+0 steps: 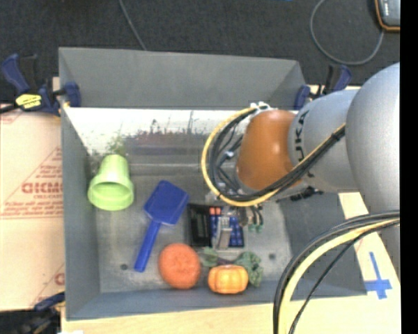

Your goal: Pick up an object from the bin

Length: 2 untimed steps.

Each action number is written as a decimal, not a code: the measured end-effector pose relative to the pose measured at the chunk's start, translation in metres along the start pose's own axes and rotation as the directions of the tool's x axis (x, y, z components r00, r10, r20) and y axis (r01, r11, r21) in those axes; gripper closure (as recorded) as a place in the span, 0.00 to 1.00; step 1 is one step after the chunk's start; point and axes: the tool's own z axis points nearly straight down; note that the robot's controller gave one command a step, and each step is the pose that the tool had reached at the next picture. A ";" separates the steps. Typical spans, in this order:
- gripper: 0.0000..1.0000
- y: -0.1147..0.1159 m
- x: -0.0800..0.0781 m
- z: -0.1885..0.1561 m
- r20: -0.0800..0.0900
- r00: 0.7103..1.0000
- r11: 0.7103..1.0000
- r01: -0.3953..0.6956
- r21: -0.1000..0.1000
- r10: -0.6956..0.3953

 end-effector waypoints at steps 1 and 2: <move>1.00 0.000 0.000 0.000 0.000 1.000 1.000 0.001 0.000 -0.001; 1.00 0.000 0.000 -0.023 -0.001 1.000 1.000 0.002 0.000 -0.002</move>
Offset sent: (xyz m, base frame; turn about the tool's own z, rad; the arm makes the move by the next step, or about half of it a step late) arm 0.0000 0.0000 0.0413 -0.0004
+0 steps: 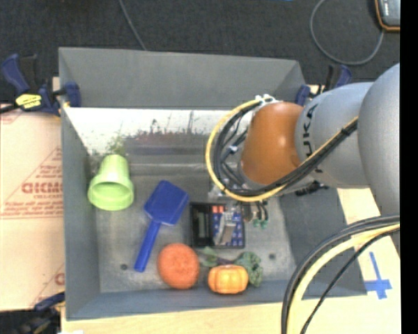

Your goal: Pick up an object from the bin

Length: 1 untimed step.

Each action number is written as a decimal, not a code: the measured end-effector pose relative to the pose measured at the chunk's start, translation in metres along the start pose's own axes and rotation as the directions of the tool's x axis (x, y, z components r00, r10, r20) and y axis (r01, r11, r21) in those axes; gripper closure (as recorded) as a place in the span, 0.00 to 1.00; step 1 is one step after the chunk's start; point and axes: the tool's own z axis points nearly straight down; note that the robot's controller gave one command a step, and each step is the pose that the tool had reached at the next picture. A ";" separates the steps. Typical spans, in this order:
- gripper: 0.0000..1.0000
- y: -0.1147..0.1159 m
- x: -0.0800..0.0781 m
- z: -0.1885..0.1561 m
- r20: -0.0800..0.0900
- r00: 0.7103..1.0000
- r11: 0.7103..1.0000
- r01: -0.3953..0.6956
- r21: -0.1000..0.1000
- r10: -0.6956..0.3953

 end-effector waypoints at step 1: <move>1.00 0.000 -0.001 -0.013 0.003 1.000 1.000 0.001 0.000 -0.001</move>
Offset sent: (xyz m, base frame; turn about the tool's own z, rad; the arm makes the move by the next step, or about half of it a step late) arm 0.0006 -0.0001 0.0276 -0.0009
